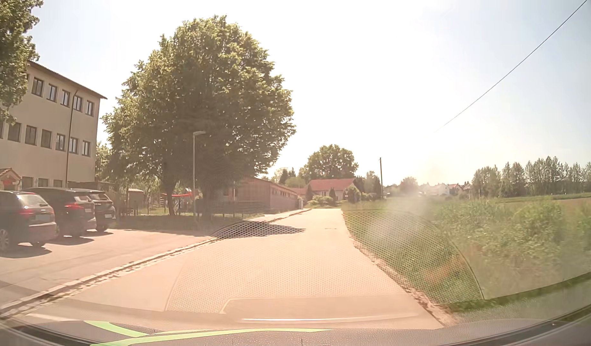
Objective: Follow the waypoints while adhering to traffic rules and regulations
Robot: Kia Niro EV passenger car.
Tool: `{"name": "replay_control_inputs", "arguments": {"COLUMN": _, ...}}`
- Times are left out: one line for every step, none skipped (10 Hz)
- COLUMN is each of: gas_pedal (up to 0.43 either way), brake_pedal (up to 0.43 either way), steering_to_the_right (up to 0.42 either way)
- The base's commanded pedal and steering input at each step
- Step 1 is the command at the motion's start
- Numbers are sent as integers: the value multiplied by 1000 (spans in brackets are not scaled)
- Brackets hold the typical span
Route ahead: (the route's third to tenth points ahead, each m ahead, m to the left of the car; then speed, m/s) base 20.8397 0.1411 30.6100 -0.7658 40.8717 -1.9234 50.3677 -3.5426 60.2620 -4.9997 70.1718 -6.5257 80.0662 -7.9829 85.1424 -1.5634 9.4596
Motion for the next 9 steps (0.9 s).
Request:
{"name": "replay_control_inputs", "arguments": {"gas_pedal": 110, "brake_pedal": 0, "steering_to_the_right": 28}}
{"name": "replay_control_inputs", "arguments": {"gas_pedal": 110, "brake_pedal": 0, "steering_to_the_right": 28}}
{"name": "replay_control_inputs", "arguments": {"gas_pedal": 110, "brake_pedal": 0, "steering_to_the_right": 28}}
{"name": "replay_control_inputs", "arguments": {"gas_pedal": 110, "brake_pedal": 0, "steering_to_the_right": 28}}
{"name": "replay_control_inputs", "arguments": {"gas_pedal": 110, "brake_pedal": 0, "steering_to_the_right": 27}}
{"name": "replay_control_inputs", "arguments": {"gas_pedal": 110, "brake_pedal": 0, "steering_to_the_right": 26}}
{"name": "replay_control_inputs", "arguments": {"gas_pedal": 110, "brake_pedal": 0, "steering_to_the_right": 26}}
{"name": "replay_control_inputs", "arguments": {"gas_pedal": 110, "brake_pedal": 0, "steering_to_the_right": 25}}
{"name": "replay_control_inputs", "arguments": {"gas_pedal": 110, "brake_pedal": 0, "steering_to_the_right": 24}}
